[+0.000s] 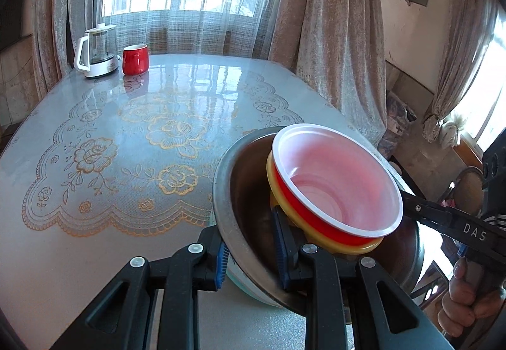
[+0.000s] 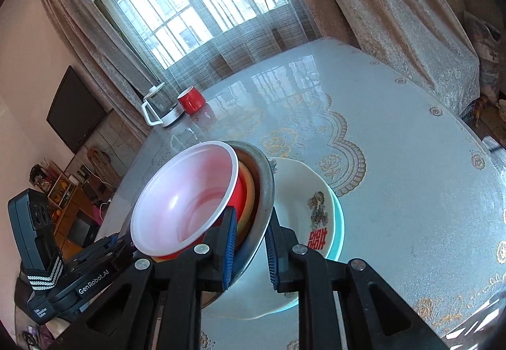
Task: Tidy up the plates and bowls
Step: 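Carry the steel bowl over the floral plate stack with the left gripper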
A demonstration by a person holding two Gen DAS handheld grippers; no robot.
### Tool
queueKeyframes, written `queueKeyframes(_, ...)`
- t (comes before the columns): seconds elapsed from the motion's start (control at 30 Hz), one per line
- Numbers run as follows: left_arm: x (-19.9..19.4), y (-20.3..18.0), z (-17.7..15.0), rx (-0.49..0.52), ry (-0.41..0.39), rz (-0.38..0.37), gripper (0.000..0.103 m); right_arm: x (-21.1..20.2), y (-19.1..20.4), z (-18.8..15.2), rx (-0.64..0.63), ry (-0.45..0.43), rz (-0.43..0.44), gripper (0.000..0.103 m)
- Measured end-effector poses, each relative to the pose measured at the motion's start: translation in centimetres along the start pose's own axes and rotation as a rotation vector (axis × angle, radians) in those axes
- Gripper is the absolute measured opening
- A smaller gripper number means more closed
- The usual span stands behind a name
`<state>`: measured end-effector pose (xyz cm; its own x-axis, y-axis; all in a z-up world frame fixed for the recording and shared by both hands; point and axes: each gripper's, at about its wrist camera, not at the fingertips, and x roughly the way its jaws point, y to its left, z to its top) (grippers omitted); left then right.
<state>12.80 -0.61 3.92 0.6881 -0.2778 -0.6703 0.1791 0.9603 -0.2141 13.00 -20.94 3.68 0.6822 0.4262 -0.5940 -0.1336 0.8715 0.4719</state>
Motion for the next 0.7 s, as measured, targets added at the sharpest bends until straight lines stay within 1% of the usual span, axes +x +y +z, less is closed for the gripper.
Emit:
queueKeyframes(0.33, 3.0, -0.4, -0.5, -0.002, 0.051, 0.022, 0.025, 2.5, -2.0, -0.2, 0.03, 0.037, -0.041, 0.018)
queueKeyframes(0.47, 4.0, -0.6, -0.9, 0.008, 0.073, 0.045, 0.025, 3.4, -2.7, -0.6, 0.037, 0.053, -0.061, 0.018)
queueKeyframes(0.53, 4.3, -0.9, -1.3, 0.027, 0.075, 0.061, 0.025, 3.6, -2.8, -0.7, 0.034, 0.045, -0.069, 0.018)
queueKeyframes(0.7, 4.5, -0.9, -1.5, 0.021, 0.083, 0.054, 0.026, 3.5, -3.1, -0.8, 0.045, 0.035, -0.073, 0.018)
